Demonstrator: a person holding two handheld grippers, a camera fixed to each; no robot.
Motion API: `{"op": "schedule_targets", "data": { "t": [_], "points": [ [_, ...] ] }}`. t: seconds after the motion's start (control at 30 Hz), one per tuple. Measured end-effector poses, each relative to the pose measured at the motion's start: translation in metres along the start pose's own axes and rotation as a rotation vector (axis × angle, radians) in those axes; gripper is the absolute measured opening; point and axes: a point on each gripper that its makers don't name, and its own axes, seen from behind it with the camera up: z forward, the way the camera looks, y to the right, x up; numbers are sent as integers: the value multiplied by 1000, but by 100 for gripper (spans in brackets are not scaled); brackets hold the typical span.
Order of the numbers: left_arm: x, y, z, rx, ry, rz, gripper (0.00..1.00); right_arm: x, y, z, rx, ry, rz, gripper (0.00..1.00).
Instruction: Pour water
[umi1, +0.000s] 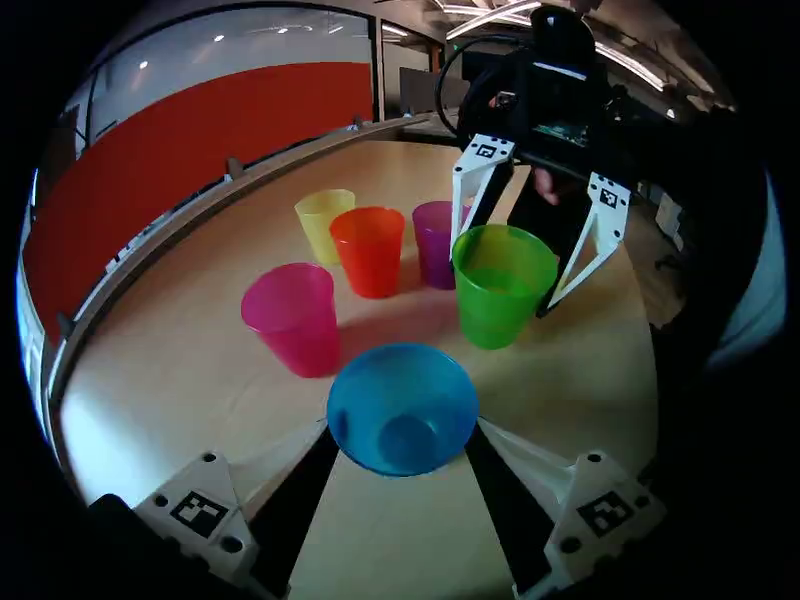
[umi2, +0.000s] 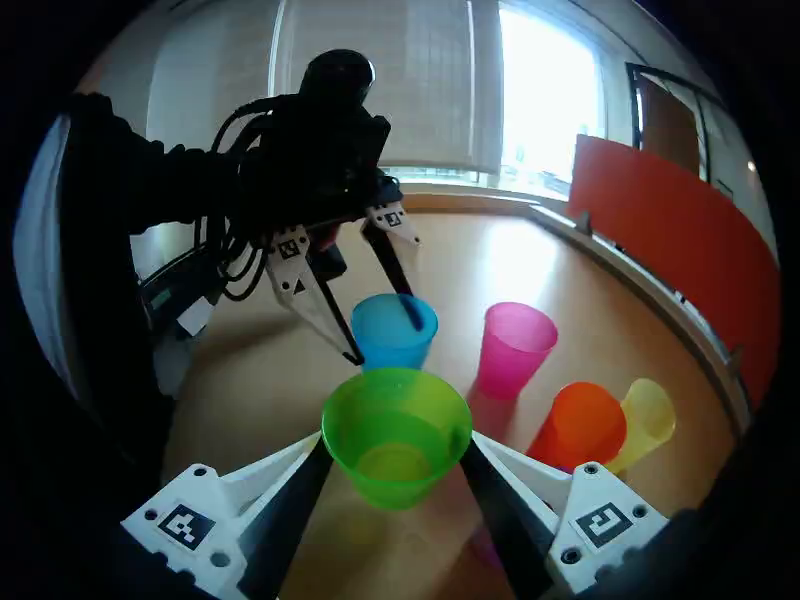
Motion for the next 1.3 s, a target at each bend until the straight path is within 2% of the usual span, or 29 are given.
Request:
{"op": "schedule_targets", "data": {
  "t": [0.33,0.53,1.3],
  "points": [
    [-4,2,1,-4,-13,11,85,-6,0,2,-2,-12,-2,89],
    [-6,3,1,-9,-22,13,91,-11,-1,4,1,-21,-3,89],
    [-3,-1,1,10,-26,22,92,-22,2,6,-9,-51,-15,91]
  ]
}}
